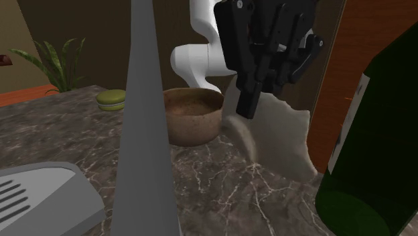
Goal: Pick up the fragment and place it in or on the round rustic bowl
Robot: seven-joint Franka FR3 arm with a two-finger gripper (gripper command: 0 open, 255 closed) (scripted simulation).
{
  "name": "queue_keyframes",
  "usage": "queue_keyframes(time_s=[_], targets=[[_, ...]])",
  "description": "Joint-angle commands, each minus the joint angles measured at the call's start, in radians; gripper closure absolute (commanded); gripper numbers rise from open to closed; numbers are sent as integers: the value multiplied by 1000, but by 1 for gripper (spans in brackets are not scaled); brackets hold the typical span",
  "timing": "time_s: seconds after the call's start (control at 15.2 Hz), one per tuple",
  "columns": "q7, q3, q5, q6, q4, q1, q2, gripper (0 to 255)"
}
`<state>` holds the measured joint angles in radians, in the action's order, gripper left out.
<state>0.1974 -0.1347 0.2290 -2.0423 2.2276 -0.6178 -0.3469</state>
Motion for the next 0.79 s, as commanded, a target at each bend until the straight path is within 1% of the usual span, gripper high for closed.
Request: queue_keyframes(time_s=[0.0, 0.73], targets=[[6, 0, -3, 25, -21, -1, -5, 255], [40, 0, -16, 168, -166, -2, -6, 255]])
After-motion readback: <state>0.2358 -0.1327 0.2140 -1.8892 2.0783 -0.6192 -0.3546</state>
